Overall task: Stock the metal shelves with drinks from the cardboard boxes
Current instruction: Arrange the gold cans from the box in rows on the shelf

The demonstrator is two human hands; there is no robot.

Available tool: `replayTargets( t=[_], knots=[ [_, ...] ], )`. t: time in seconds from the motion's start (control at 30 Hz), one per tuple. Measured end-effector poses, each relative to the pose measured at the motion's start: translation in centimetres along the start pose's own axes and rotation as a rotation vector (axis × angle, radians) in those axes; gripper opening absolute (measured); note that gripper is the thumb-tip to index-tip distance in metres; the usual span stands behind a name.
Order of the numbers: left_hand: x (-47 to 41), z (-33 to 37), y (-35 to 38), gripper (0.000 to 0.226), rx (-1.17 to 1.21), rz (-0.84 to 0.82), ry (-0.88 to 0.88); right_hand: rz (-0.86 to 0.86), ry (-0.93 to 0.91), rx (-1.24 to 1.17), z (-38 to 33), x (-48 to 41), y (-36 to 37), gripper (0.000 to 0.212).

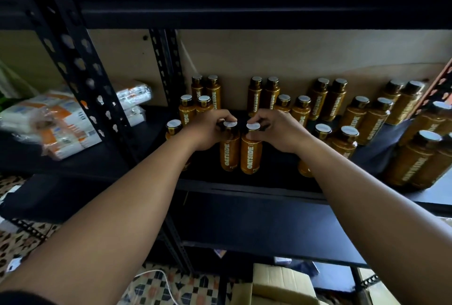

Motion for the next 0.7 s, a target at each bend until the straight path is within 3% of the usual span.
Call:
replayTargets(
  t=[0.7],
  knots=[
    [-0.8,-1.0,0.2,0.028,0.004,-0.011,0.022,0.02,0.041,-0.118,0.8,0.2,0.3,0.032]
  ],
)
Point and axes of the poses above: each hand's wrist, its own x-axis away from the middle knuckle, its own y-axis out of the palm, z = x × y, the point moved 7 cm from there along -x, towards the middle knuckle, and after that the axes turned 5 degrees about y, right-handed, at the moved point
